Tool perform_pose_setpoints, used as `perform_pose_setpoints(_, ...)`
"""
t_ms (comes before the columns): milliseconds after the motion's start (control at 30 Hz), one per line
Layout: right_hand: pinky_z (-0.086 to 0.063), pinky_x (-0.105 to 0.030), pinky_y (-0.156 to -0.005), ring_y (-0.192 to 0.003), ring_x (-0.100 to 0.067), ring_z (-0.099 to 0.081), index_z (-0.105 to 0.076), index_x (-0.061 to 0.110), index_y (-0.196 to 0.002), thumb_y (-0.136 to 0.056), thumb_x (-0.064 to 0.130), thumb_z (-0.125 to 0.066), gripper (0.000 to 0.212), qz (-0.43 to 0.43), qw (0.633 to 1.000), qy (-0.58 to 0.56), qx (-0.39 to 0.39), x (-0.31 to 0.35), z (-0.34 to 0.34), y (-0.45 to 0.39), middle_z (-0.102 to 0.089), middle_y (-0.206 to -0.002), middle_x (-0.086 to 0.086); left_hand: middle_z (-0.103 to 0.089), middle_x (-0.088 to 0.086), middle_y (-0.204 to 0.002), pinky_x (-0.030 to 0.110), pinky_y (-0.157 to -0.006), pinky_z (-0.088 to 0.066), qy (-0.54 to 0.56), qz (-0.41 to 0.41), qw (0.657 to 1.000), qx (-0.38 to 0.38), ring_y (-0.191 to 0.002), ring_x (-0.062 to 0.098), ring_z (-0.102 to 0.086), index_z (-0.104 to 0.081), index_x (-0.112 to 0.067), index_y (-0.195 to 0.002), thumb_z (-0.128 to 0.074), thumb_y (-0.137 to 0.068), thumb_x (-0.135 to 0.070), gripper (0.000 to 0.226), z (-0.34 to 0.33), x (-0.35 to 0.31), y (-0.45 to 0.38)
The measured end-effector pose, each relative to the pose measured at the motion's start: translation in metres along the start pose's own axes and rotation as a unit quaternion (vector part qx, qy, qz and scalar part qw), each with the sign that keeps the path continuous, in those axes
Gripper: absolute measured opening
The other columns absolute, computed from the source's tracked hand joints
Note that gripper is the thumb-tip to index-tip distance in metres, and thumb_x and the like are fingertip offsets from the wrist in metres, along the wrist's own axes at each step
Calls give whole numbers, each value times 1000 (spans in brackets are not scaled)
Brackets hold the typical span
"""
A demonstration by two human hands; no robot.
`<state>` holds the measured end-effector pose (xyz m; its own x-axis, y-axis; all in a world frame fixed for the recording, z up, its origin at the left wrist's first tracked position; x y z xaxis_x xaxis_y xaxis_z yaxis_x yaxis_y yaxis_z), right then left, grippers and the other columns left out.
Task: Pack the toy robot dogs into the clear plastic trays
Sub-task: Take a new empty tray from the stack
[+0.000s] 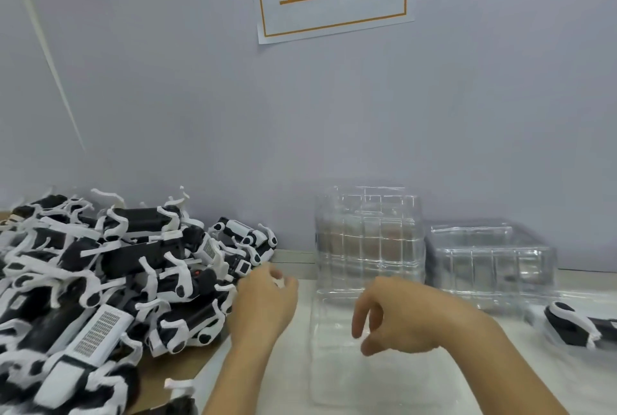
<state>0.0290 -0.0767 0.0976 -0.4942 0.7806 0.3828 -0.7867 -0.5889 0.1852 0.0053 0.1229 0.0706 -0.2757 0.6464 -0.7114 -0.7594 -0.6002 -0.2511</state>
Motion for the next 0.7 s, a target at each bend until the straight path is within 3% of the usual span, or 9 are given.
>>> perform_pose_setpoints(133, -37, -15, -55, -77, 4, -58, -67, 44, -103, -87, 45, -73, 17, 13, 999, -33, -19, -4, 8, 1, -62, -94, 21, -62, 7, -103, 34, -77, -35, -48, -102, 973, -199, -104, 29, -49, -64, -14, -102, -61, -88, -18, 15, 45, -22, 3)
perform_pose_setpoints(233, -36, -14, -55, -77, 6, -56, -65, 47, -106, -88, 47, -70, 19, 15, 999, -43, -30, -6, 10, 1, -59, -93, 22, -53, 20, -124, 50, -86, -37, -122, -75, 943, -300, -117, 38, -39, -58, -8, -117, -67, -81, -15, 38, 66, -18, 4)
perform_pose_setpoints(333, -36, -15, -56, -78, 6, -55, -63, 47, -111, -89, 48, -69, 22, 16, 999, -43, -27, -8, 10, 2, -58, -94, 23, -48, 22, -137, 56, -96, -37, -151, 20, 965, -212, -125, 42, -38, -48, -3, -131, -59, -90, -20, 46, 69, 8, -5)
perform_pose_setpoints(400, -36, -15, -57, -80, 6, -56, -63, 47, -113, -90, 49, -67, 24, 14, 999, -42, -25, -10, 10, 1, -58, -94, 23, -54, 18, -132, 53, -89, -44, -142, 42, 973, -175, -122, 40, -42, -55, -2, -126, -53, -95, -19, 35, 67, 21, -10)
perform_pose_setpoints(533, -37, -15, -57, -81, 4, -58, -62, 45, -116, -91, 48, -67, 26, 7, 998, -58, -22, -13, 12, 1, -60, -94, 22, -63, 13, -112, 42, -67, -39, -84, 22, 971, -221, -110, 36, -48, -69, -10, -103, -58, -93, -2, 17, 69, 29, -13)
perform_pose_setpoints(700, -40, -17, -64, -88, 1, -62, -61, 48, -116, -91, 50, -65, 26, 3, 998, -56, -32, -19, 15, 3, -63, -98, 21, -66, 16, -99, 40, -69, -45, -13, -45, 966, -255, -84, 26, -54, -71, -5, -94, -58, -87, 14, 24, 72, 33, -22)
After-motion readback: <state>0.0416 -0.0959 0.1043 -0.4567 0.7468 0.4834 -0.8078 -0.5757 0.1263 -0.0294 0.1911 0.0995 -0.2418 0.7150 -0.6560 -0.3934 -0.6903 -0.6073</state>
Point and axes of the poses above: each hand's wrist, its own y-axis away from the middle knuckle, its own z-axis out of the back of the hand, x = y × z, the point moved 3 cm from there along -y, towards the middle knuckle
